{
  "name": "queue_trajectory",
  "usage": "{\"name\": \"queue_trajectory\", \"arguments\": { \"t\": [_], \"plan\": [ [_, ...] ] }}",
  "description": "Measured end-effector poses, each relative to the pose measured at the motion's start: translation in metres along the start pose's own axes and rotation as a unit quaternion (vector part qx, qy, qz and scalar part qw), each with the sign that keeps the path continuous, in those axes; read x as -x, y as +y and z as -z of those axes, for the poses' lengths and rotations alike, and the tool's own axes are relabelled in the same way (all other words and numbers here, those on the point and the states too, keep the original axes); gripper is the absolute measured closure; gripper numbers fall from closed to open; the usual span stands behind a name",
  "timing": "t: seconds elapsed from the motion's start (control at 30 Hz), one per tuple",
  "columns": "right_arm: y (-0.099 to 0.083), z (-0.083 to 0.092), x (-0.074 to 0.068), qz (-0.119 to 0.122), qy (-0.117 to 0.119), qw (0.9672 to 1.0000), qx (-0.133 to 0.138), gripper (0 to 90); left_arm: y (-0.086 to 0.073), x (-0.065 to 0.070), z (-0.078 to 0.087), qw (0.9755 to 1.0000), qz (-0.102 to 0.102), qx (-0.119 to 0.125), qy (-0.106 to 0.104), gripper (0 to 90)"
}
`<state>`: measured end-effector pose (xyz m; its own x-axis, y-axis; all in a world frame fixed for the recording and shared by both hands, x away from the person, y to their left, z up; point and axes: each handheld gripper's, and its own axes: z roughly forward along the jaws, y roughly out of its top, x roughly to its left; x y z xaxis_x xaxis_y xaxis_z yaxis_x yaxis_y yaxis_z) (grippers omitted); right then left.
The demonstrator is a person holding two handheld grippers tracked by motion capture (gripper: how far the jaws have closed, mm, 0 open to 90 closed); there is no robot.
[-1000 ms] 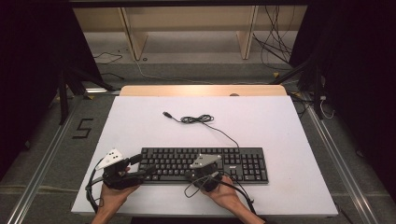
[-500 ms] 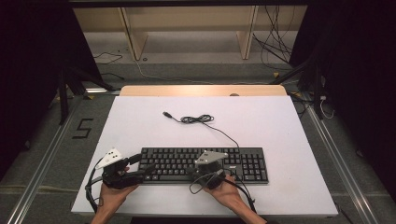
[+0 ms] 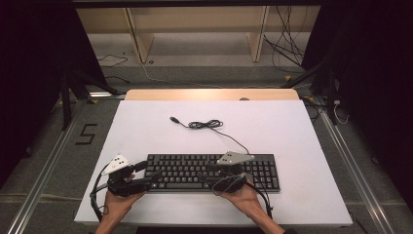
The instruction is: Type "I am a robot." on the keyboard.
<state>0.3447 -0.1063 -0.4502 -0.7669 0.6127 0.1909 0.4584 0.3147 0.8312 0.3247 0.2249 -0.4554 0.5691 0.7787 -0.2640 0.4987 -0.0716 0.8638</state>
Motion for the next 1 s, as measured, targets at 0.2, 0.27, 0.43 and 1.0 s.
{"name": "queue_trajectory", "arguments": {
  "t": [0.2, 0.27, 0.43, 1.0],
  "plan": [
    [0.001, 0.010, 0.001, 0.001, -0.009, 0.9998, 0.020, 36.3, 0.000, -0.003, -0.003, 0.9999, 0.005, -0.009, 0.011, 26.5],
    [0.002, 0.014, 0.002, 0.000, -0.012, 0.9996, 0.026, 34.1, 0.001, -0.004, -0.004, 0.9998, 0.009, -0.010, 0.014, 27.3],
    [0.003, 0.022, 0.005, -0.004, -0.016, 0.9992, 0.035, 31.2, 0.001, -0.007, -0.008, 0.9993, 0.015, -0.022, 0.026, 37.5],
    [-0.003, 0.038, 0.005, -0.007, -0.022, 0.9986, 0.048, 25.9, -0.002, -0.013, -0.022, 0.9961, 0.002, -0.078, 0.041, 84.3]
  ]
}}
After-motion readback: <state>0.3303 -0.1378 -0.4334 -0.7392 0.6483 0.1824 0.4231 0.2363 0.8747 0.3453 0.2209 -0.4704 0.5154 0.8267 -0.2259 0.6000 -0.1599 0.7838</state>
